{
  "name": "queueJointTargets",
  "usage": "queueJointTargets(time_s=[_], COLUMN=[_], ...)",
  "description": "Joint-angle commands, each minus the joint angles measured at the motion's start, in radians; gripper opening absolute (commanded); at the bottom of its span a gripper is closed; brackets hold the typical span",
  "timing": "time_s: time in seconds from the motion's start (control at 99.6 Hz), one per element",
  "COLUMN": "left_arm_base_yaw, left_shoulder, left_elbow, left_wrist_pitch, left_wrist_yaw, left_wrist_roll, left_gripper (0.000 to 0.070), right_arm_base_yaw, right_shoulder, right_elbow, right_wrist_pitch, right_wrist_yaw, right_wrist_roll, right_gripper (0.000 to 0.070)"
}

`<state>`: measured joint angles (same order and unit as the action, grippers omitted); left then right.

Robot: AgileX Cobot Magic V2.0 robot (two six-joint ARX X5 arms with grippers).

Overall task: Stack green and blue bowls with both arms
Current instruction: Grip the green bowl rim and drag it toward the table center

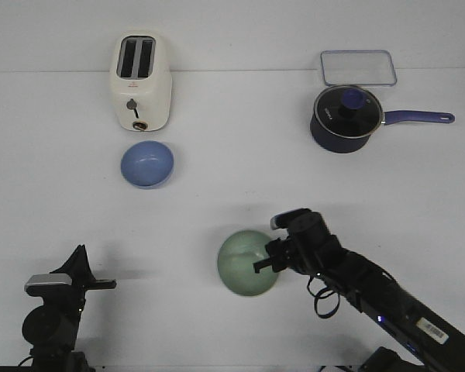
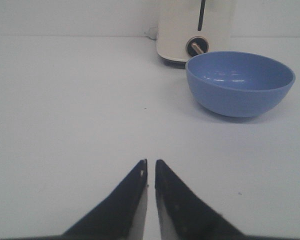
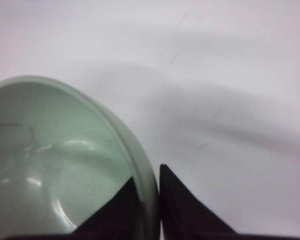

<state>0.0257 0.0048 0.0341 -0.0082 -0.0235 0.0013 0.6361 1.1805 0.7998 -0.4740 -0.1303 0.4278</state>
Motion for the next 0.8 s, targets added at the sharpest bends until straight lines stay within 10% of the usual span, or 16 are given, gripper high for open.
queueJointTargets(time_s=[0.0, 0.442, 0.613, 0.793], left_arm_base_yaw=[0.000, 0.000, 0.000, 0.000], left_shoulder=[-0.002, -0.002, -0.002, -0.002], left_elbow=[-0.020, -0.020, -0.020, -0.020], left_wrist_pitch=[0.010, 0.010, 0.010, 0.010], left_wrist_yaw=[0.001, 0.001, 0.001, 0.001], left_wrist_roll=[-0.006, -0.006, -0.006, -0.006], left_gripper=[0.0012, 0.0012, 0.0012, 0.0012], right_arm_base_yaw=[0.040, 0.087, 0.086, 0.087], right_shoulder=[0.031, 0.131, 0.116, 0.021], right_elbow=[-0.007, -0.030, -0.030, -0.030], right_wrist_pitch=[0.028, 0.014, -0.002, 0.005], right_wrist_yaw=[0.038, 0.105, 0.105, 0.160], right_wrist_roll=[0.059, 0.054, 0.043, 0.008], right_gripper=[0.0004, 0.0013, 0.0378, 0.0395])
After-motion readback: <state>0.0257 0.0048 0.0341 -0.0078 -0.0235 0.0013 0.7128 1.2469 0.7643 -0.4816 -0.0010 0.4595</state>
